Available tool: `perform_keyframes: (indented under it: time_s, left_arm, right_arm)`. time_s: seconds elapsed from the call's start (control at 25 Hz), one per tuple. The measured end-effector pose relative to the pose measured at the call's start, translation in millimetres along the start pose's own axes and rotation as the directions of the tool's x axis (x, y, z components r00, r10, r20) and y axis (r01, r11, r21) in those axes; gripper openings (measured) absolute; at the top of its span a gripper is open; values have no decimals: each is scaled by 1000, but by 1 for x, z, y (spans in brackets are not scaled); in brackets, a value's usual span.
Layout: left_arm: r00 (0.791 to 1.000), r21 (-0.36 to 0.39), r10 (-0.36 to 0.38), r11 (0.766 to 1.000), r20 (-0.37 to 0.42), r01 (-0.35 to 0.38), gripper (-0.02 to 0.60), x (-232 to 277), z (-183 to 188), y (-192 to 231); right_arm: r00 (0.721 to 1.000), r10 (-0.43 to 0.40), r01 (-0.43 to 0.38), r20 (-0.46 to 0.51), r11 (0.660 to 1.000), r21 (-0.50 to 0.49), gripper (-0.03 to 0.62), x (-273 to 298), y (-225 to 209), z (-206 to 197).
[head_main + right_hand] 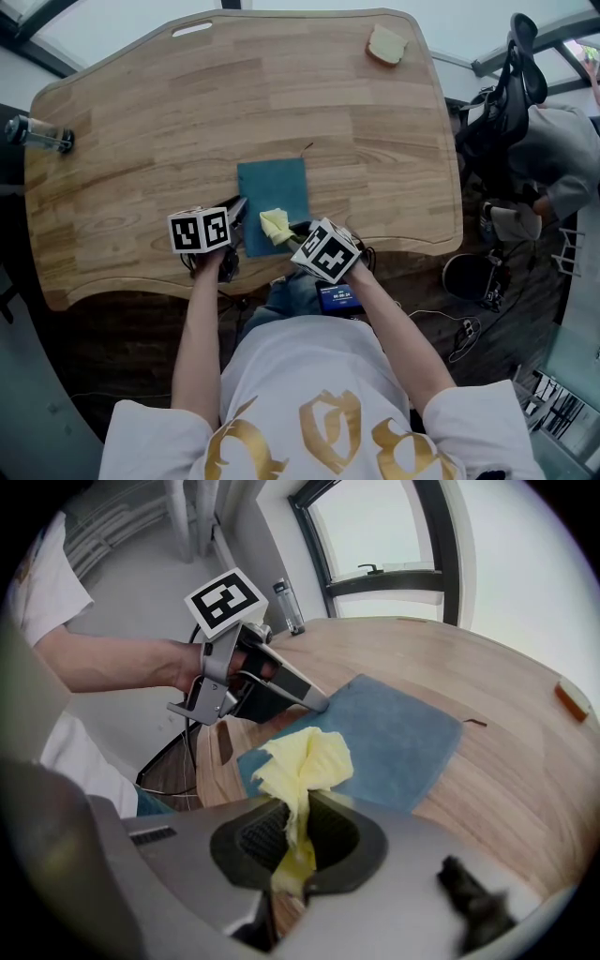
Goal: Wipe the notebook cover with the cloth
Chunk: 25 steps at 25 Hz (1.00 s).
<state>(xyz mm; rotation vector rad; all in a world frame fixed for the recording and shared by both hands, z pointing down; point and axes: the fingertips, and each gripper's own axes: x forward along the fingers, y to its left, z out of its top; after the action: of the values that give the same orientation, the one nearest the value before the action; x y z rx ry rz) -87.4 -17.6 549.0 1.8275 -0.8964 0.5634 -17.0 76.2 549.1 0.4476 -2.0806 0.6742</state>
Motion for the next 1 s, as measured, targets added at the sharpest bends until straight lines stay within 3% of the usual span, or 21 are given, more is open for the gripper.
perform_keyframes:
  time_s: [0.72, 1.0]
  left_arm:
    - [1000, -10, -1, 1000, -6, 1, 57, 2, -3, 1]
    - [1000, -11, -7, 1000, -10, 7, 57, 1, -4, 0]
  right_arm:
    - [995, -83, 80, 49, 995, 59, 41, -6, -61, 28]
    - [981, -184, 181, 53, 982, 60, 41, -9, -86, 38]
